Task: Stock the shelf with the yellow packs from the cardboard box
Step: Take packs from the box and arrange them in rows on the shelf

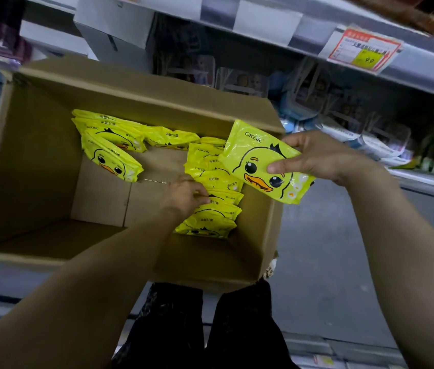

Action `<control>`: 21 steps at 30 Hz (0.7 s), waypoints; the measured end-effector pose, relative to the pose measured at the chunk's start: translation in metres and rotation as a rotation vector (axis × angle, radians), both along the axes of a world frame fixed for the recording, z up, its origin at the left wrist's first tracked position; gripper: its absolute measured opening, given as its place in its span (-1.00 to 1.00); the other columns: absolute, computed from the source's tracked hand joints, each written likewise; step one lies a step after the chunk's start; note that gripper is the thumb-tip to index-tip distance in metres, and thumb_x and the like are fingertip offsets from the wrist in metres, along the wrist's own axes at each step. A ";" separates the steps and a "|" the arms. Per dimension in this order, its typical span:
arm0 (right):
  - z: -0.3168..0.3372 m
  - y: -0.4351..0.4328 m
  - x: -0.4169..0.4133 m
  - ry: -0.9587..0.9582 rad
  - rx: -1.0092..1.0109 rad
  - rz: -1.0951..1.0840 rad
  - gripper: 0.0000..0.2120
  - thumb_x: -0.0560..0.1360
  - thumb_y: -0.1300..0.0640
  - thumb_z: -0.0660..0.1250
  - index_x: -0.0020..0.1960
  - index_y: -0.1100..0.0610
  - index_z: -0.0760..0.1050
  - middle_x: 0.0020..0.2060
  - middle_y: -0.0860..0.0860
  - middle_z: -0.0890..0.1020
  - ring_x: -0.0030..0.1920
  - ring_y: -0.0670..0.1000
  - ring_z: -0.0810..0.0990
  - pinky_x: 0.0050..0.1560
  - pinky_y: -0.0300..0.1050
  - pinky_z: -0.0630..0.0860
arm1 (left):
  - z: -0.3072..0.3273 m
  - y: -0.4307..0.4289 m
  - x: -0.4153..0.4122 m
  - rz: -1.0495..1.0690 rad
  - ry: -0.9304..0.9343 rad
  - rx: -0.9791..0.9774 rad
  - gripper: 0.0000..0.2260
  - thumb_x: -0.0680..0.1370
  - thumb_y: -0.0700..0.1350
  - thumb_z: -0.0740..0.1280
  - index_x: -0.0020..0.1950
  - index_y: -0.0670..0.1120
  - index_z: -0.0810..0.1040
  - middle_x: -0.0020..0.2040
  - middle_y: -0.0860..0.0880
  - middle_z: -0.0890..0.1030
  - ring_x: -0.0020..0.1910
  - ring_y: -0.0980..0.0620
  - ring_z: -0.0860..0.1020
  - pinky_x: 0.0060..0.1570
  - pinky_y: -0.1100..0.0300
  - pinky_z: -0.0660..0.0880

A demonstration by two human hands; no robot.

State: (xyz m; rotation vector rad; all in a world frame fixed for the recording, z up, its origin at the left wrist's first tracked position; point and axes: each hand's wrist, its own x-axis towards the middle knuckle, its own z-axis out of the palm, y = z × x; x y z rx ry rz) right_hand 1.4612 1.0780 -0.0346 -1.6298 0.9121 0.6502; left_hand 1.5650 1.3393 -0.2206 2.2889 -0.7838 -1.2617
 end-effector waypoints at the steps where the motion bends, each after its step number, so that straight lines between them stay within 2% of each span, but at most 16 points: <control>1: -0.002 0.001 -0.002 -0.018 0.013 -0.023 -0.68 0.29 0.10 0.60 0.02 0.09 0.67 -0.14 -0.05 0.75 -0.15 -0.04 0.73 -0.06 -0.15 0.65 | 0.000 0.000 0.000 -0.058 -0.047 -0.001 -0.84 0.42 0.06 0.51 -0.06 0.05 0.71 -0.04 0.05 0.51 0.08 0.02 0.48 0.09 0.13 0.42; 3: -0.005 0.001 -0.004 -0.053 0.029 -0.063 -0.70 0.28 0.10 0.59 -0.01 0.09 0.67 -0.17 -0.04 0.75 -0.22 -0.07 0.71 -0.17 -0.24 0.63 | 0.000 0.002 -0.002 -0.098 -0.029 0.004 -0.77 0.42 0.07 0.51 0.02 0.03 0.72 0.00 -0.01 0.56 0.17 -0.04 0.47 0.16 0.12 0.40; 5: -0.006 0.000 -0.005 -0.070 0.026 -0.071 -0.73 0.31 0.13 0.59 -0.01 0.10 0.67 -0.18 -0.04 0.75 -0.23 -0.09 0.71 -0.20 -0.28 0.62 | -0.002 0.006 -0.004 -0.097 -0.017 0.025 -0.68 0.42 0.08 0.51 0.12 0.00 0.69 0.10 -0.07 0.60 0.22 -0.07 0.46 0.22 0.11 0.39; 9: -0.008 0.001 -0.004 -0.083 0.024 -0.058 -0.65 0.29 0.10 0.60 0.05 0.12 0.67 -0.13 -0.04 0.75 -0.15 -0.04 0.72 -0.07 -0.19 0.63 | -0.003 0.006 -0.003 -0.094 -0.012 0.088 -0.60 0.42 0.17 0.49 0.19 0.04 0.65 0.21 -0.03 0.61 0.22 -0.06 0.51 0.25 0.03 0.45; 11: -0.010 0.001 -0.004 -0.091 0.038 -0.069 -0.58 0.23 0.05 0.59 0.06 0.14 0.67 -0.12 -0.02 0.75 -0.11 0.01 0.73 -0.01 -0.10 0.65 | -0.002 0.003 -0.001 -0.033 0.073 0.106 -0.66 0.42 0.09 0.52 0.13 -0.01 0.67 0.10 -0.03 0.65 0.10 -0.05 0.58 0.13 0.06 0.51; 13: -0.011 0.001 -0.005 -0.094 0.045 -0.072 -0.56 0.21 0.03 0.59 0.06 0.13 0.67 -0.11 0.00 0.75 -0.08 0.05 0.73 0.03 -0.05 0.66 | -0.002 0.000 0.000 0.003 0.112 0.101 -0.83 0.40 0.01 0.54 -0.08 -0.01 0.67 -0.09 -0.04 0.66 -0.03 -0.08 0.61 -0.04 0.06 0.56; 15: -0.013 0.001 -0.005 -0.093 0.050 -0.067 -0.58 0.22 0.03 0.59 0.05 0.11 0.68 -0.11 -0.01 0.75 -0.07 0.06 0.73 0.05 -0.03 0.65 | -0.004 0.000 0.002 -0.015 0.096 0.116 -0.84 0.38 0.01 0.56 -0.25 0.07 0.59 -0.20 -0.02 0.62 -0.12 -0.09 0.61 -0.12 0.05 0.56; 18: -0.013 0.000 -0.005 -0.089 0.054 -0.065 -0.61 0.24 0.04 0.59 0.03 0.11 0.68 -0.10 0.00 0.75 -0.06 0.07 0.73 0.06 -0.03 0.65 | -0.006 -0.001 0.004 -0.122 0.074 0.169 -0.80 0.37 0.08 0.55 -0.24 0.07 0.56 -0.18 -0.01 0.62 -0.12 -0.04 0.59 -0.09 0.05 0.56; 21: -0.013 -0.002 -0.003 -0.083 0.060 -0.050 -0.67 0.31 0.09 0.59 0.05 0.11 0.68 -0.10 -0.01 0.75 -0.06 0.06 0.73 0.03 -0.09 0.65 | -0.006 -0.002 -0.003 -0.267 0.015 0.237 -0.77 0.38 0.19 0.50 -0.19 0.09 0.56 -0.11 0.00 0.64 -0.05 -0.03 0.57 -0.04 0.12 0.51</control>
